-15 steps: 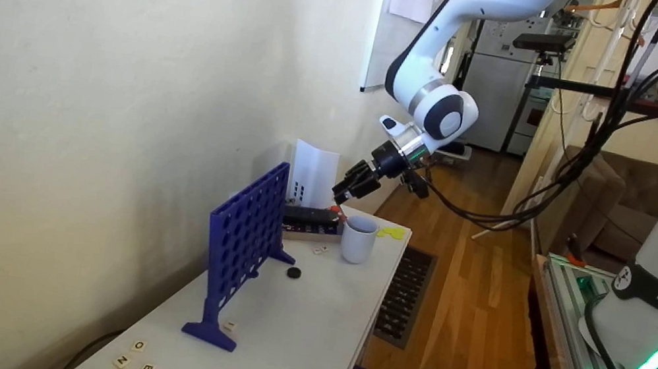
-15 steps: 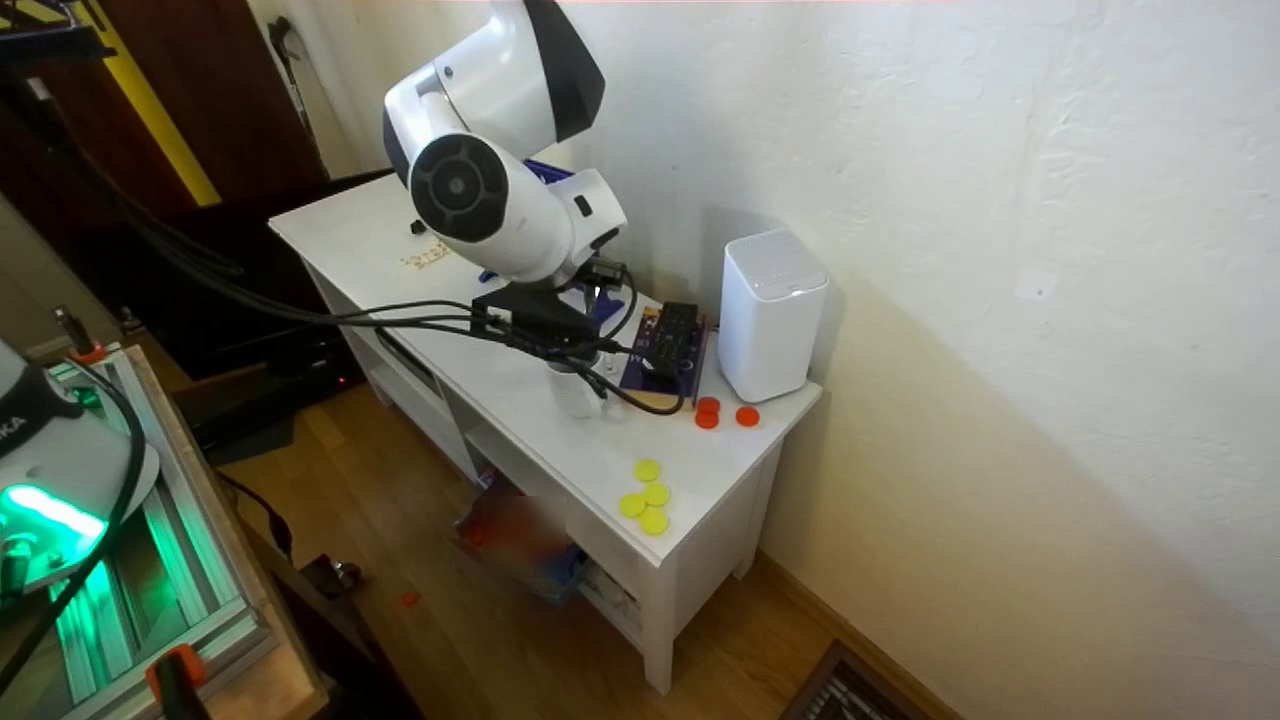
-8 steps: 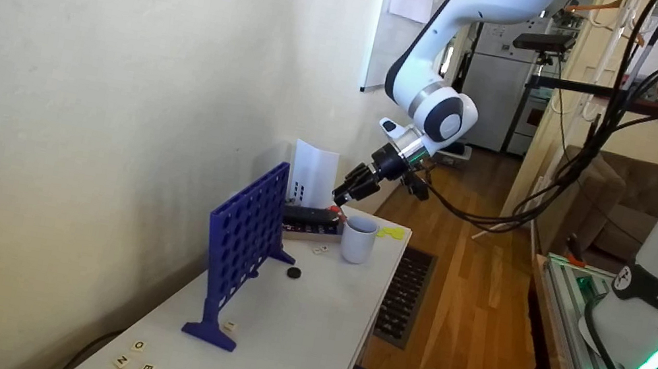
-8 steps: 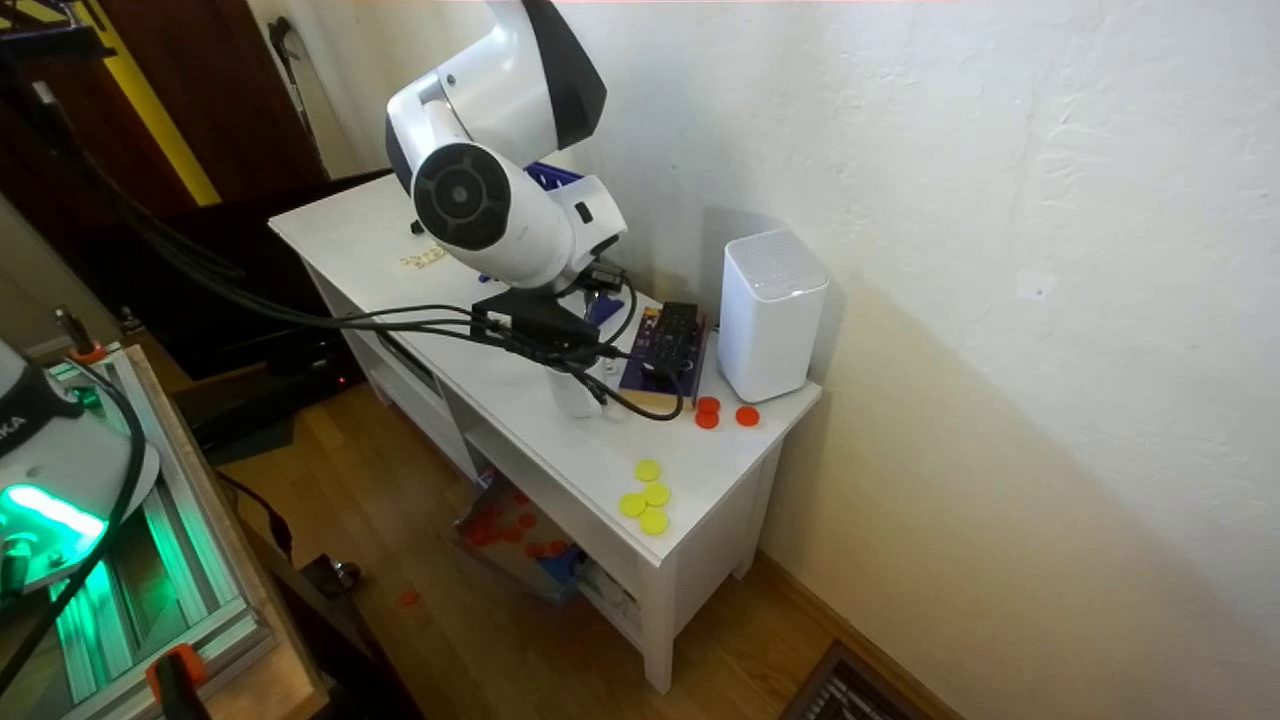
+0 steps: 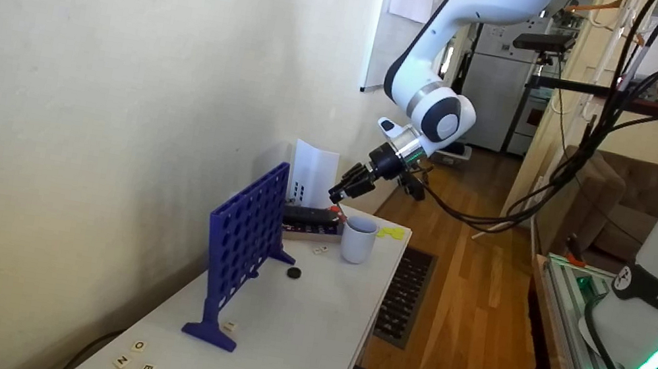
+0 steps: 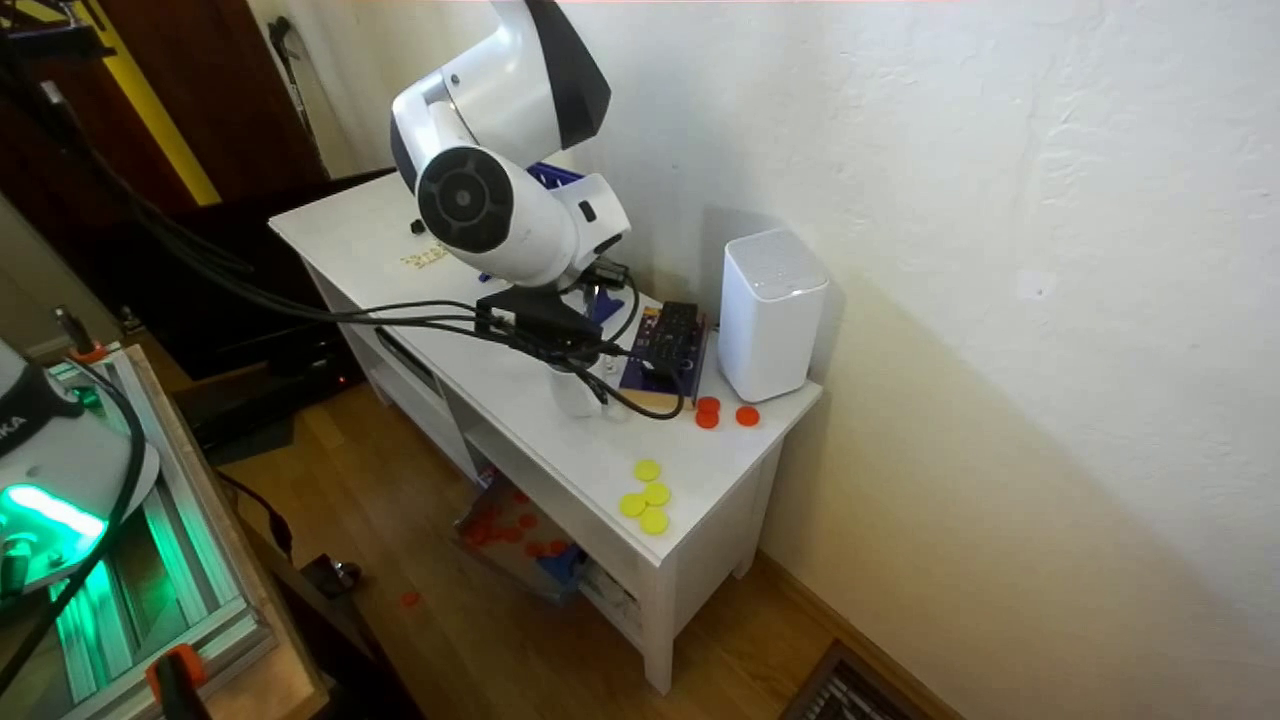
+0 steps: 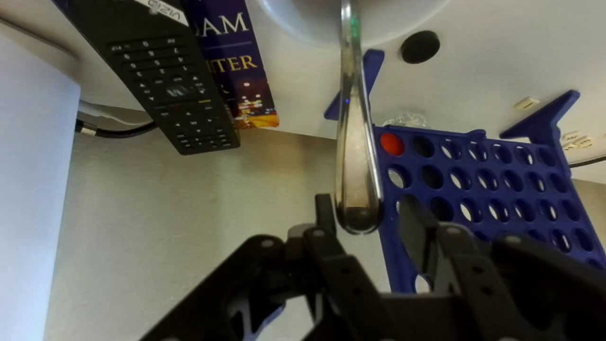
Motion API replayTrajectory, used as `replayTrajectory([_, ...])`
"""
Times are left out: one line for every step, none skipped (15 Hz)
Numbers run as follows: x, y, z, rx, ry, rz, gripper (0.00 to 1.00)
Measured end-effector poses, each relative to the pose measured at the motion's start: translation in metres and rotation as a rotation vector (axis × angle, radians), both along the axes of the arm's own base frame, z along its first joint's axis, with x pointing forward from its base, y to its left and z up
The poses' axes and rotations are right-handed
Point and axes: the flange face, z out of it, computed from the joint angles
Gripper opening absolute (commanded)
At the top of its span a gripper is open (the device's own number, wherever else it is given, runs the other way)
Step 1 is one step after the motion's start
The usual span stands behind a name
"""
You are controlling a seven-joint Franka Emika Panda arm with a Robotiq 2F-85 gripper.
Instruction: Take the spoon out of the cup
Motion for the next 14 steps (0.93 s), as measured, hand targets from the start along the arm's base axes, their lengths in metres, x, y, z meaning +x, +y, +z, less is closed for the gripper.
replayTrajectory([0.000, 0.000, 0.000, 0.003, -0.002, -0.006, 0.46])
replayTrajectory([0.000, 0.000, 0.000, 0.004, -0.004, -0.011, 0.46])
replayTrajectory([0.000, -0.001, -0.001, 0.004, -0.004, -0.014, 0.46])
replayTrajectory([0.000, -0.001, -0.001, 0.004, -0.004, -0.015, 0.46])
replayTrajectory([0.000, -0.002, -0.001, 0.004, -0.003, -0.017, 0.46])
replayTrajectory([0.000, -0.002, -0.002, 0.004, -0.002, -0.018, 0.46])
replayTrajectory([0.000, -0.002, -0.003, 0.004, -0.001, -0.019, 0.46])
replayTrajectory([-0.001, -0.003, -0.004, 0.004, 0.000, -0.021, 0.45])
replayTrajectory([-0.001, -0.003, -0.005, 0.006, 0.001, -0.026, 0.43])
replayTrajectory([-0.001, -0.003, -0.006, 0.008, 0.002, -0.031, 0.42])
replayTrajectory([-0.002, -0.002, -0.007, 0.010, 0.003, -0.035, 0.41])
replayTrajectory([-0.002, -0.002, -0.009, 0.012, 0.005, -0.038, 0.39])
replayTrajectory([-0.002, -0.001, -0.010, 0.013, 0.007, -0.040, 0.38])
replayTrajectory([-0.003, -0.001, -0.011, 0.014, 0.009, -0.041, 0.36])
